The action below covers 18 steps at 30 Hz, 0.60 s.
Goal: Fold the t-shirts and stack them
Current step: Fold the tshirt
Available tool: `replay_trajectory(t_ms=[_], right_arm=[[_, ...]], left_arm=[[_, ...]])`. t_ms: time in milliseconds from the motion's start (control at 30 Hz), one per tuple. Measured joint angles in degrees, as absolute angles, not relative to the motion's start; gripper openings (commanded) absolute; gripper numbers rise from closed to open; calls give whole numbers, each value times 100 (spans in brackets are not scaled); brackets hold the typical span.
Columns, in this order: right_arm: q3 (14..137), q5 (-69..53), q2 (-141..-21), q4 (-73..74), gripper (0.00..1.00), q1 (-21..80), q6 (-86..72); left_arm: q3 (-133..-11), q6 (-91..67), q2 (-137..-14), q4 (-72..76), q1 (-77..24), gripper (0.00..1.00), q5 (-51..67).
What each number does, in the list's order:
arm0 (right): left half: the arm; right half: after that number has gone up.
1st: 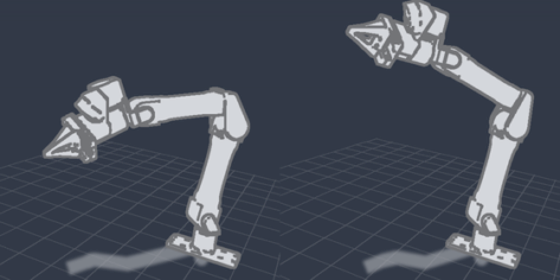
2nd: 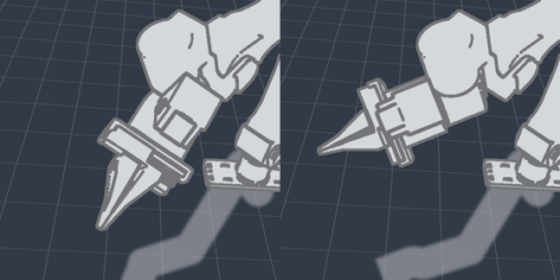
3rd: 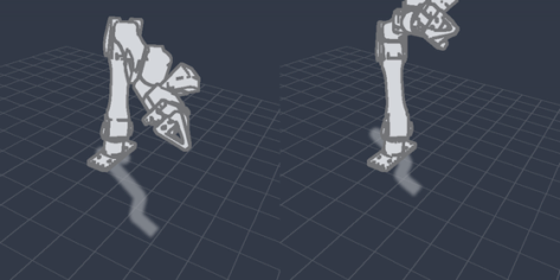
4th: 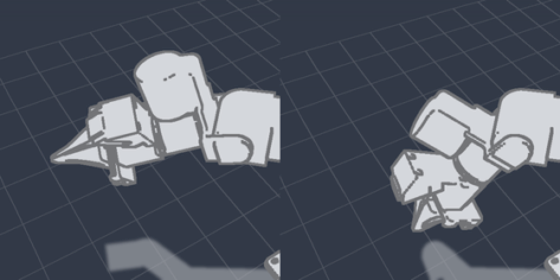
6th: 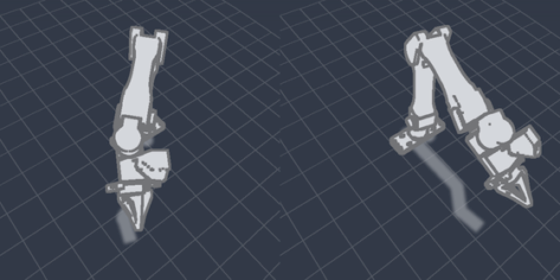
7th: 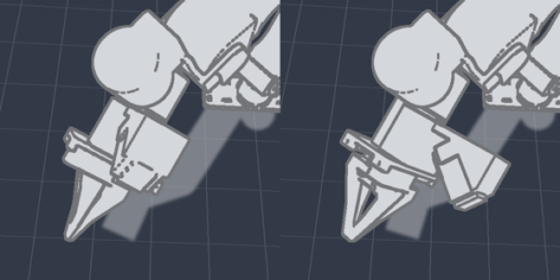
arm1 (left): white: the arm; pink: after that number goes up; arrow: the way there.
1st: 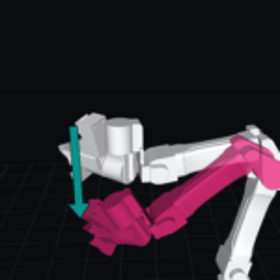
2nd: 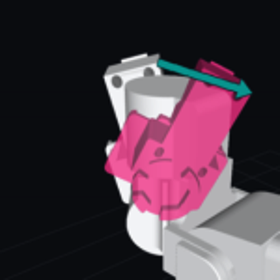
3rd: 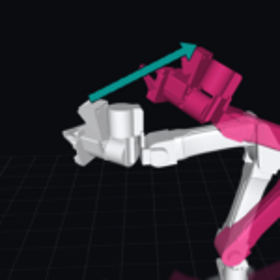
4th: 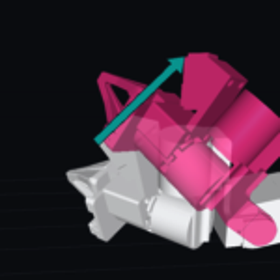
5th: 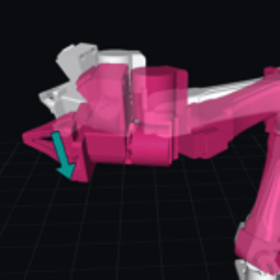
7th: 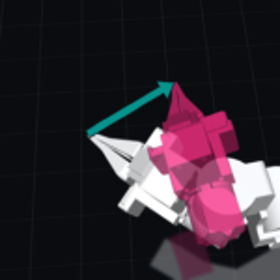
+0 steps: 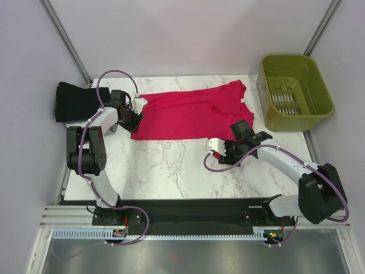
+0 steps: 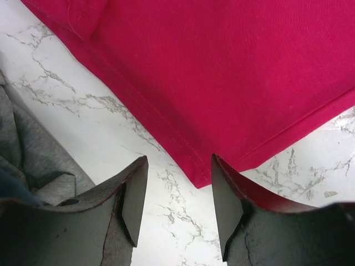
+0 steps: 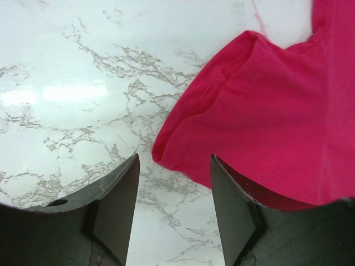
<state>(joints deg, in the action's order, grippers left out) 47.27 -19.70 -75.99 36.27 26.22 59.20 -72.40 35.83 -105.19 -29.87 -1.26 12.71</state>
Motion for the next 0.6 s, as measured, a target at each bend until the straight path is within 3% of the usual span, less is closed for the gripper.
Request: replay_trajectory(t_ms=[400,500,533,600], right_arm=[[4641,-1785,-8246,3658,58,2630,6097],[4619,-1726,-8381,3621,48,2630,6130],[4613,-1706,-8407,3586,39,2630,6134],[4609,-1671,-8460,3527,36,2630,6134]], left_arm=[[-7461,3566,-10606,-3002,-126,56,1197],[-7467,3557,-10634,-3017,-126,56,1164],[-7467,3551,-10637,-3020,-126,56,1149],[-7467,3522,-10637,-3024,-126,56,1105]])
